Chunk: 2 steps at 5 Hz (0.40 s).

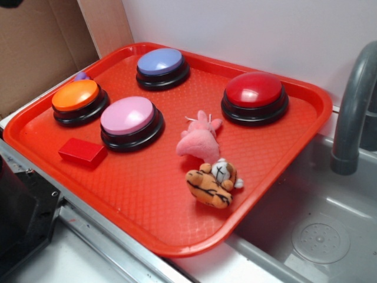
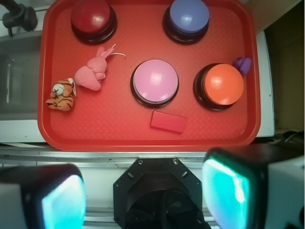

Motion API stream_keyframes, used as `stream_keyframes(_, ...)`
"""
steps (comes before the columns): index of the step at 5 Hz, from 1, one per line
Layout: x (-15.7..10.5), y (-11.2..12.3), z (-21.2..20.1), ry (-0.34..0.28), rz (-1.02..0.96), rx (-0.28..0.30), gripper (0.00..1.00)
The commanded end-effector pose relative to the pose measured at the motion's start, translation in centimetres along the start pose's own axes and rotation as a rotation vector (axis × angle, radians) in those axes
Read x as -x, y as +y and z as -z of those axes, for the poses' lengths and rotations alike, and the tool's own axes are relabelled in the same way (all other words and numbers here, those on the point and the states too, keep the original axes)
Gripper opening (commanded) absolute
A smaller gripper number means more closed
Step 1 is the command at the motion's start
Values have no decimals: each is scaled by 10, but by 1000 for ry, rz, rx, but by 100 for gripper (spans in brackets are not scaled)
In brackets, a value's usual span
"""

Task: Push the pink button.

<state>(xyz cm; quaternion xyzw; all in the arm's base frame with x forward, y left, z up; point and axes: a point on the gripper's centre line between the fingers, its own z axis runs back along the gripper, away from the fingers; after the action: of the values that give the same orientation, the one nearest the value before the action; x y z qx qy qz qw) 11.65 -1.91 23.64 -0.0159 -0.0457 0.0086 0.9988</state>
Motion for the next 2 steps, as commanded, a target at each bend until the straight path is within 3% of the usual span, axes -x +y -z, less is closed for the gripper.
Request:
stream_keyframes(1,0,0,0,0,0,0,100)
stream_keyframes(2,-13,21,22,70,-3,-36,100)
